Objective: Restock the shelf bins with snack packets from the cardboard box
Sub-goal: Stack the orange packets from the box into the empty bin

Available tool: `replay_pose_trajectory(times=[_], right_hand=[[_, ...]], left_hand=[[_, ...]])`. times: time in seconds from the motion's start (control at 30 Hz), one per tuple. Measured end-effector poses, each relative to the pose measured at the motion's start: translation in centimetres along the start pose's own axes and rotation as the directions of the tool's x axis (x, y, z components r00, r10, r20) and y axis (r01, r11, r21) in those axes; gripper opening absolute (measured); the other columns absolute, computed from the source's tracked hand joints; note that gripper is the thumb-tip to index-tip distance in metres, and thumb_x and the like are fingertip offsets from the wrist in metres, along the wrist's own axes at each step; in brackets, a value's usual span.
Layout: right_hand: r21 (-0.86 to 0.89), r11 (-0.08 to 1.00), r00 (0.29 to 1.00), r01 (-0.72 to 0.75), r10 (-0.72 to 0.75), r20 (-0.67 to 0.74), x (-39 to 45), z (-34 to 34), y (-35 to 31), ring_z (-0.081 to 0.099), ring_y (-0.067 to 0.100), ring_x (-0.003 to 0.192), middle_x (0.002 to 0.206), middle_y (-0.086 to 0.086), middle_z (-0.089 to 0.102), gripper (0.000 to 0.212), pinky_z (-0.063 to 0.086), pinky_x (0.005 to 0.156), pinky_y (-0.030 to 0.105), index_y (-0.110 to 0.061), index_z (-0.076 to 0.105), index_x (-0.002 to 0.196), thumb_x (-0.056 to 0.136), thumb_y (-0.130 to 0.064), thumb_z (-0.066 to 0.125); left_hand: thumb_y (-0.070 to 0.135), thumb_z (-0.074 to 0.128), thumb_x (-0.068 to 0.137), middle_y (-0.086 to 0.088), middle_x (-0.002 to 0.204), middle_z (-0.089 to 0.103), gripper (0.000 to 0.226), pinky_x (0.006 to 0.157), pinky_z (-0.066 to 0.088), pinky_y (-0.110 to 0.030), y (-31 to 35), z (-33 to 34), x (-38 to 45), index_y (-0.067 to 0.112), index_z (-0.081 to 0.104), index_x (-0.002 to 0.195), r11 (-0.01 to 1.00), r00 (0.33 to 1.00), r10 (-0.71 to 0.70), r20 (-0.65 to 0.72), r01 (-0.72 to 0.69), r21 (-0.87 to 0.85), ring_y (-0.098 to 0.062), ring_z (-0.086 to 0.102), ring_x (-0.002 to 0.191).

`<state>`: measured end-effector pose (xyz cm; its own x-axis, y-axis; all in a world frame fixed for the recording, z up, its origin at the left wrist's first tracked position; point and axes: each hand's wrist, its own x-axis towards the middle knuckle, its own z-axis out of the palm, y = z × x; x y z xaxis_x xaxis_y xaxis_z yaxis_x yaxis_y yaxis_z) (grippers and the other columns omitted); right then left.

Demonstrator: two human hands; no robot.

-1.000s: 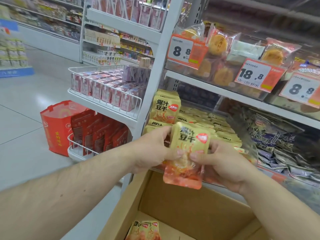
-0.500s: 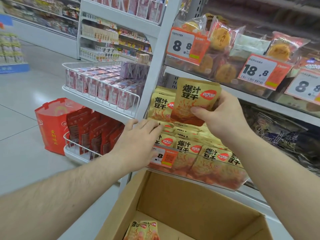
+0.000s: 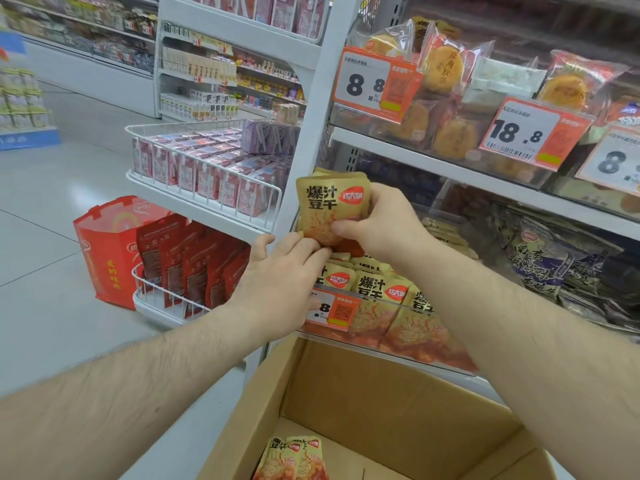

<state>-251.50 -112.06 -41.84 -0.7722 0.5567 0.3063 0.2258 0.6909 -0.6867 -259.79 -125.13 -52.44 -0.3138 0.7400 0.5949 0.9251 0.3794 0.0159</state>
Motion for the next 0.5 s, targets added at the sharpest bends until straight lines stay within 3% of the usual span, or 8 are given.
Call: replay_pose_trajectory(times=[0.1, 0.2, 0.37, 0.5], right_hand=[[0.105, 0.988, 0.993, -0.114, 0.112, 0.023, 0.7, 0.9, 0.7, 0.069, 0.011, 0.092, 0.095, -0.009, 0.074, 0.03, 0.056, 0.091, 0.04, -0.025, 0.07, 0.104, 0.078, -0.015, 0.082], [0.106, 0.981, 0.986, -0.164, 0.165, 0.001, 1.0, 1.3, 1.2, 0.069, 0.013, 0.092, 0.095, -0.007, 0.074, 0.023, 0.055, 0.091, 0.042, -0.024, 0.072, 0.1, 0.079, -0.019, 0.081], [-0.087, 0.977, 0.98, -0.197, 0.198, 0.005, 1.4, 1.4, 1.5, 0.068, 0.016, 0.092, 0.095, -0.006, 0.073, 0.027, 0.056, 0.089, 0.043, -0.024, 0.073, 0.101, 0.077, -0.033, 0.083], [-0.223, 0.953, 0.976, -0.207, 0.216, 0.02, 1.9, 1.8, 1.5, 0.068, 0.02, 0.095, 0.1, -0.002, 0.073, 0.039, 0.057, 0.089, 0.043, -0.02, 0.072, 0.106, 0.074, -0.04, 0.083]], left_hand=[[0.043, 0.085, 0.066, 0.0, 0.122, 0.06, 0.076, 0.1, 0.027, -0.051, 0.1, -0.4, 0.0, 0.015, 0.058, 0.131, 1.0, 1.0, -0.009, 0.021, 0.009, 0.017, -0.024, 0.049, 0.119], [0.045, 0.079, 0.074, 0.0, 0.131, 0.055, 0.074, 0.103, 0.019, -0.045, 0.4, -1.2, 0.1, 0.018, 0.053, 0.138, 1.0, 0.999, -0.003, 0.043, 0.002, 0.011, -0.024, 0.046, 0.124], [0.051, 0.063, 0.089, 0.004, 0.148, 0.031, 0.075, 0.111, 0.013, -0.042, 0.4, -1.8, 0.3, 0.025, 0.031, 0.151, 1.0, 0.996, 0.012, 0.093, -0.012, -0.004, -0.02, 0.027, 0.138], [0.052, 0.059, 0.09, 0.004, 0.148, 0.031, 0.074, 0.112, 0.013, -0.042, 0.5, -1.9, 0.3, 0.026, 0.027, 0.152, 1.0, 0.994, 0.008, 0.106, -0.008, 0.001, -0.019, 0.025, 0.138]])
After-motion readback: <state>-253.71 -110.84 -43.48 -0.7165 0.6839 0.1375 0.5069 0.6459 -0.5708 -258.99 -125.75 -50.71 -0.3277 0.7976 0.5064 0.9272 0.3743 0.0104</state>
